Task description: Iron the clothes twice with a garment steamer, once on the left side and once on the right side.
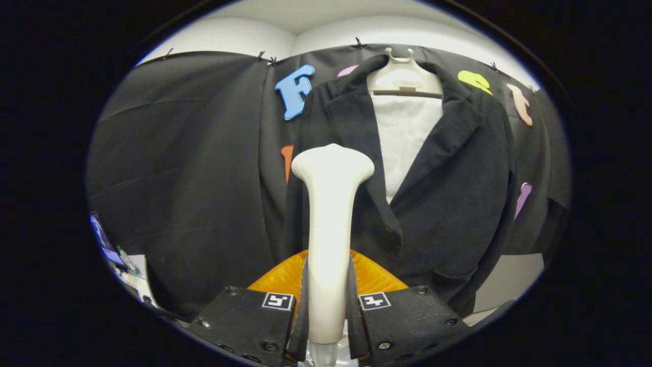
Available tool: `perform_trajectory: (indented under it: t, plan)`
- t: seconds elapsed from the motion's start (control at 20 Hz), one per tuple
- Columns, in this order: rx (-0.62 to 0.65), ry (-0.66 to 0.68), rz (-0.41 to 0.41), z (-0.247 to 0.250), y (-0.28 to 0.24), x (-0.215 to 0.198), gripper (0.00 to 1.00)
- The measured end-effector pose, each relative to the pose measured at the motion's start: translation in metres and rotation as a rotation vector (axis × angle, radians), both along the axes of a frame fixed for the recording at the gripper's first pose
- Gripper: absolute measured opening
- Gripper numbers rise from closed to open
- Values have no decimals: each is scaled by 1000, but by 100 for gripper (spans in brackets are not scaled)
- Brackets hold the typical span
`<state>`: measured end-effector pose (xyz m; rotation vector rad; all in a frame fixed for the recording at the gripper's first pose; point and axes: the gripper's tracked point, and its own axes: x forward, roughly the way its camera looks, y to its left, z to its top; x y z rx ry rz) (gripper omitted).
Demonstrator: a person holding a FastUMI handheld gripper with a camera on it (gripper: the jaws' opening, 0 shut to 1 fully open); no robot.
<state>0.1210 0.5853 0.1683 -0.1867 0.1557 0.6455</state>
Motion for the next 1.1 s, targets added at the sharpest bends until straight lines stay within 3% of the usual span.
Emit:
perform_trajectory:
  t: [1.1]
  plan:
    - [-100, 130, -28, -109, -28, -10, 34]
